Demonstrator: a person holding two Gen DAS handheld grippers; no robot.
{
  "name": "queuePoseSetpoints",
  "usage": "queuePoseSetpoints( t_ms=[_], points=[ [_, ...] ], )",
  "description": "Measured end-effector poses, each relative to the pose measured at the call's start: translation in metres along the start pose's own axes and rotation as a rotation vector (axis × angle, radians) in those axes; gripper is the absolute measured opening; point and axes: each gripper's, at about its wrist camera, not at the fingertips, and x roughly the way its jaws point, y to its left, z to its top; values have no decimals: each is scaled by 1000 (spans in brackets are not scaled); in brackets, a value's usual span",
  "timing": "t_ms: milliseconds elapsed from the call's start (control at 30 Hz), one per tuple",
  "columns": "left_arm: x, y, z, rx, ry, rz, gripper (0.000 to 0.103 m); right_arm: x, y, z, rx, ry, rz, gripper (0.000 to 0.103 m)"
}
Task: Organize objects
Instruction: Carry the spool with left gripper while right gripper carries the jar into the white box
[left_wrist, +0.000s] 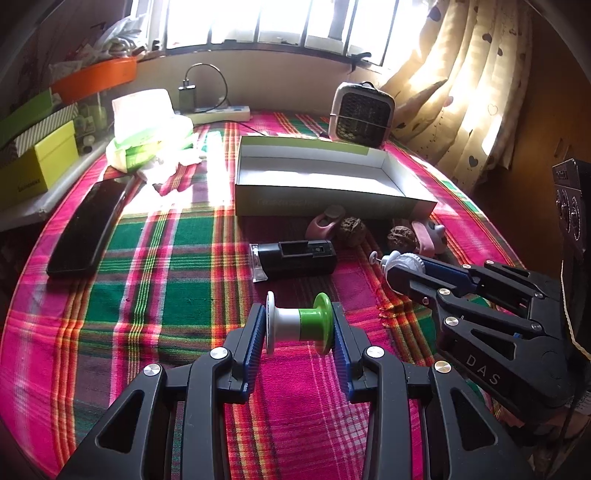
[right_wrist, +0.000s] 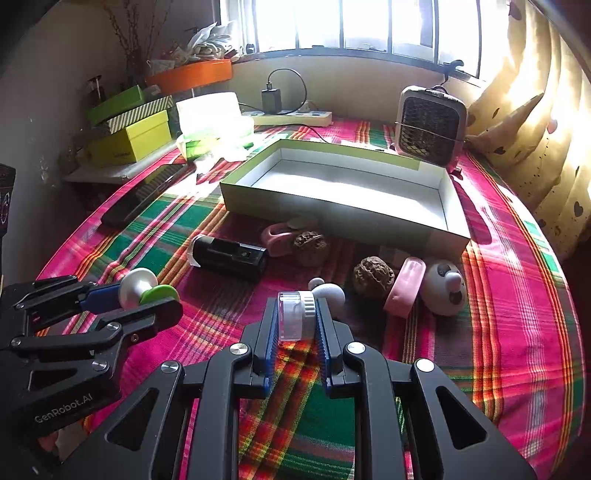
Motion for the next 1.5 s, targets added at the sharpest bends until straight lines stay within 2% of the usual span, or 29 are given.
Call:
queuePoseSetpoints(
  t_ms=[600,900,1300,1500],
  points=[
    [21,-2,63,37,-23,-38,32,-3,-22,47,7,-43,-49,20],
    [38,1,101,58,-40,-35,32,16,-45,77,41,-36,-45,20],
    [84,11,137,58,18,-42,32,56,-73,112,60,13,-61,20],
    [110,12,146,63,65,-41,32,83,-83,117,77,62,-61,20]
  ],
)
